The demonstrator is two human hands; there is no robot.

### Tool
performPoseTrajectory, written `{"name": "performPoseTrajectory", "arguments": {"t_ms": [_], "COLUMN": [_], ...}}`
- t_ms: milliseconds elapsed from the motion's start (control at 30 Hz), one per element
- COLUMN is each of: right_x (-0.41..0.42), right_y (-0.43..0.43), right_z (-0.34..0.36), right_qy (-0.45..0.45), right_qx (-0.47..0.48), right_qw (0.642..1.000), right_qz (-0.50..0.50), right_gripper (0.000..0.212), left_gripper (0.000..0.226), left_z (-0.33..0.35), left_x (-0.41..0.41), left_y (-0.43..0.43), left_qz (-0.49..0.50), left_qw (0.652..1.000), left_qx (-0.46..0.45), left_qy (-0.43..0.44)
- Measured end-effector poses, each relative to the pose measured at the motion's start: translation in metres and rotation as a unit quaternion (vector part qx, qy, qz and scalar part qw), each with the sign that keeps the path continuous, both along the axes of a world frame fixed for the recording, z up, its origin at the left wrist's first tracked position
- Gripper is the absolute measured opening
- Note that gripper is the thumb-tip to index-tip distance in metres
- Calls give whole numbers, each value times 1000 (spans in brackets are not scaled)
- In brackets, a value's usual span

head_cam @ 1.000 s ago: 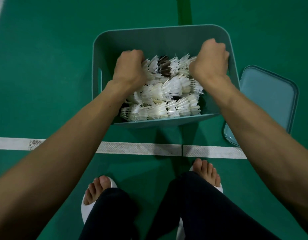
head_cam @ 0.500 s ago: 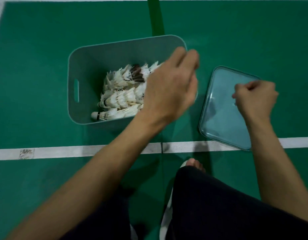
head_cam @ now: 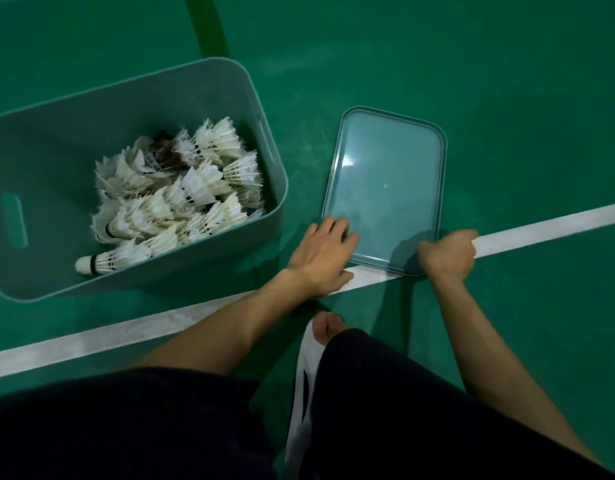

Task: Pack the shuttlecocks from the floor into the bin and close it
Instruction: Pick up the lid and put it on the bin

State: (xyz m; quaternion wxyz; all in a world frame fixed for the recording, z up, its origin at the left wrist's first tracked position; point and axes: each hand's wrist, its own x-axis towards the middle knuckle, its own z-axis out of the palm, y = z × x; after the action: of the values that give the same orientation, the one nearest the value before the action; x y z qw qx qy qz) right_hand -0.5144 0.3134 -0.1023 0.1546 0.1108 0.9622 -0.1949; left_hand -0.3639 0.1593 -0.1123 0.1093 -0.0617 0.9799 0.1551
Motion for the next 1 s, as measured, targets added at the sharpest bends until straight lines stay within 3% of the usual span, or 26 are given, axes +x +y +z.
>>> {"name": "performPoseTrajectory", "arguments": {"t_ms": [67,167,267,333,400,500,633,700,767,833,933,1000], "right_x": [-9,-20,-24,-22,-14,2,15,10,7,1,-8,-9], "right_y": [7,11,-2,-14,-22,-28,-24,-19,-17,-18,-28,-40], "right_z": [-2,12,29,30,20,3,-3,8,31,58,114,145], "right_qy": [-30,-32,-1,-28,-66,-45,-8,-29,-33,11,43,50], "right_qx": [-32,-84,-86,-65,-26,-14,-9,-71,-200,-296,-441,-485], "right_qw": [999,996,996,997,994,995,998,997,978,955,897,871], "right_qz": [-17,11,29,42,78,86,56,13,-39,-13,1,51], "right_gripper": [42,3,24,34,31,22,40,43,41,31,15,24], "left_gripper": [66,81,59,52,51,44,42,43,39,25,13,12], "left_z": [-1,3,7,8,8,-1,-11,-11,-4,13,50,79], "left_x": [-1,0,6,11,18,33,46,48,50,51,53,55], "left_y": [4,11,15,16,16,14,11,10,8,8,11,12], "left_qz": [12,32,30,24,14,11,-2,-9,13,33,46,80], "left_qw": [1000,999,999,999,1000,1000,998,996,988,972,930,888], "left_qx": [-15,5,5,-2,-7,2,17,22,44,63,122,163], "left_qy": [2,9,-19,-33,-25,9,59,92,145,222,344,423]}}
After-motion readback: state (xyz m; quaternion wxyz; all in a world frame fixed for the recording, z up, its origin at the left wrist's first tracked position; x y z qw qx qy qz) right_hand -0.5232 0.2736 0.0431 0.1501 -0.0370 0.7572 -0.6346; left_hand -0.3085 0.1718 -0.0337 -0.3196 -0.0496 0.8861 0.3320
